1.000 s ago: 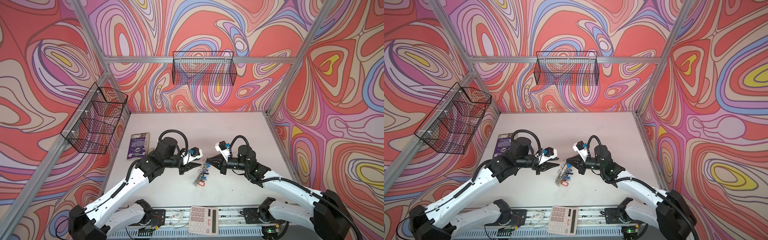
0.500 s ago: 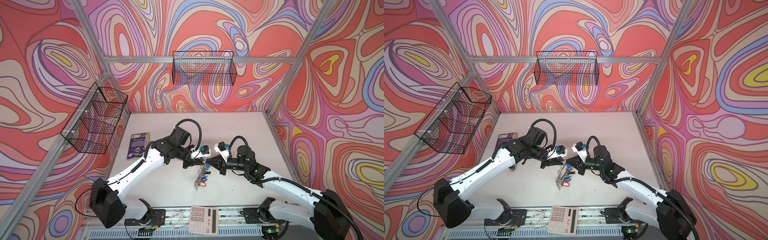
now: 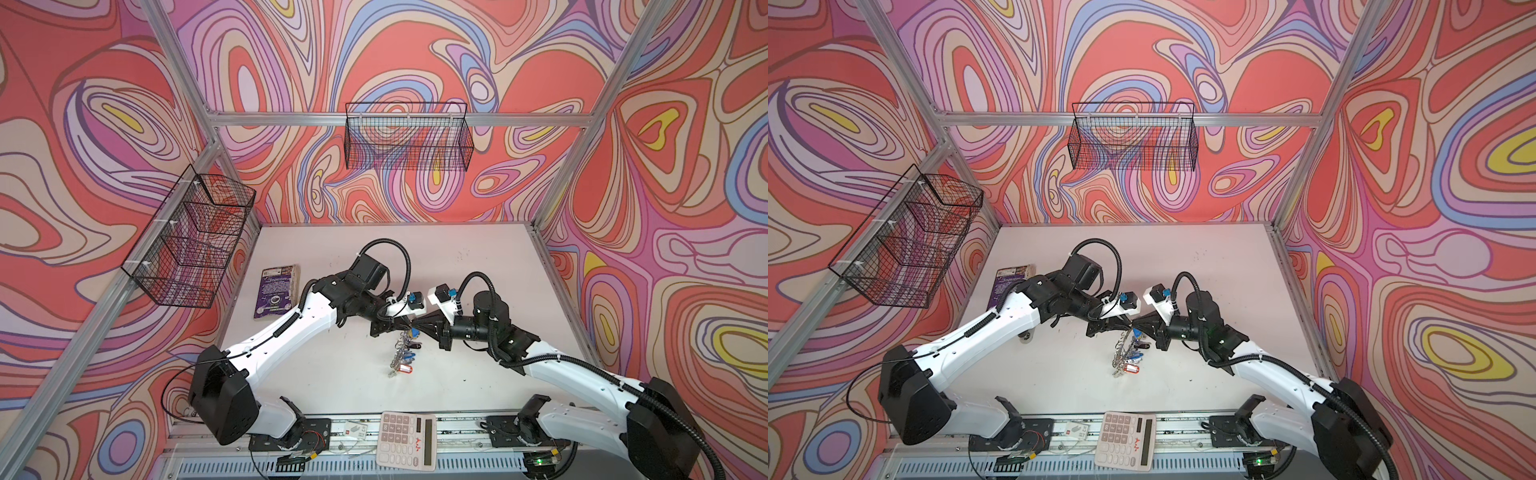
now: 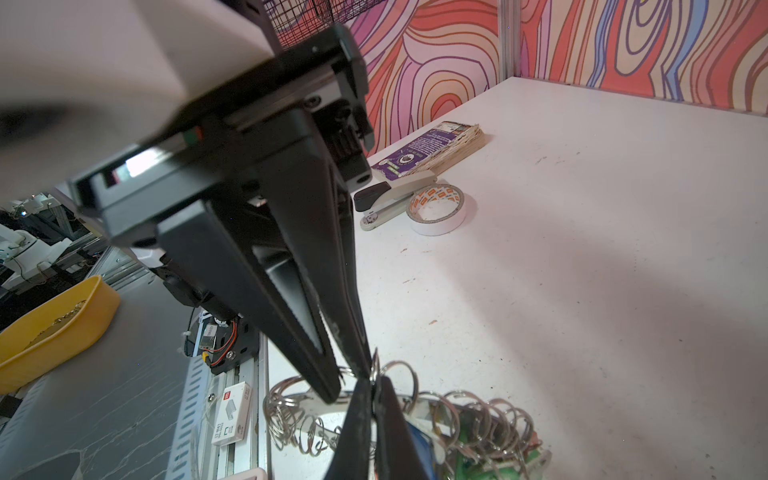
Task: Put the keys on the keyring
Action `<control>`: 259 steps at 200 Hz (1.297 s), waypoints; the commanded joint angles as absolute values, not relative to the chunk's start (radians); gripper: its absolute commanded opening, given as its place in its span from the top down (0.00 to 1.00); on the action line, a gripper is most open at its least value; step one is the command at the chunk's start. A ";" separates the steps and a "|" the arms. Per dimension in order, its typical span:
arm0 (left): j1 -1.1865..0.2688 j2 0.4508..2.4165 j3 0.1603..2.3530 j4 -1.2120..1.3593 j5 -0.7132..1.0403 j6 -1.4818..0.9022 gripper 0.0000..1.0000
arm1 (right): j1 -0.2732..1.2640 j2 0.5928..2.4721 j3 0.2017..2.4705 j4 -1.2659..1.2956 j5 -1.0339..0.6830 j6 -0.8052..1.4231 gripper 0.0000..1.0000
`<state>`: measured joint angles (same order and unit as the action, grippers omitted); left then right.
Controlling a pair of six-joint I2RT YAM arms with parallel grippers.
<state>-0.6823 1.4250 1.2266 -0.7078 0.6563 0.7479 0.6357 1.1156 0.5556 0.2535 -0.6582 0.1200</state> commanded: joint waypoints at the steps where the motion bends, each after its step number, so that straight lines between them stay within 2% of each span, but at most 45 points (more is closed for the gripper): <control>1: -0.690 1.431 1.255 -0.719 0.657 0.755 0.86 | 0.640 1.112 0.588 0.296 -0.672 0.106 1.00; 16: -0.692 1.433 1.252 -0.720 0.657 0.755 0.94 | 0.641 1.112 0.588 0.296 -0.672 0.106 1.00; 38: -0.695 1.439 1.249 -0.731 0.653 0.755 0.98 | 0.641 1.112 0.588 0.297 -0.672 0.105 1.00; 111: -0.702 1.411 1.244 -0.702 0.593 0.742 1.00 | 0.641 1.115 0.586 0.295 -0.672 0.107 1.00; 170: -0.667 1.322 1.162 -0.633 0.548 0.754 0.65 | 0.640 1.110 0.585 0.291 -0.679 0.107 1.00; 222: -0.669 1.393 1.214 -0.690 0.639 0.767 0.66 | 0.641 1.108 0.588 0.288 -0.679 0.107 1.00; 259: -0.672 1.415 1.218 -0.655 0.660 0.747 0.72 | 0.640 1.111 0.589 0.286 -0.679 0.109 1.00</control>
<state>-0.6697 1.4025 1.1889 -0.6636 0.6140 0.7399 0.6361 1.1175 0.5556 0.2455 -0.6544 0.1200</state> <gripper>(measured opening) 0.308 0.048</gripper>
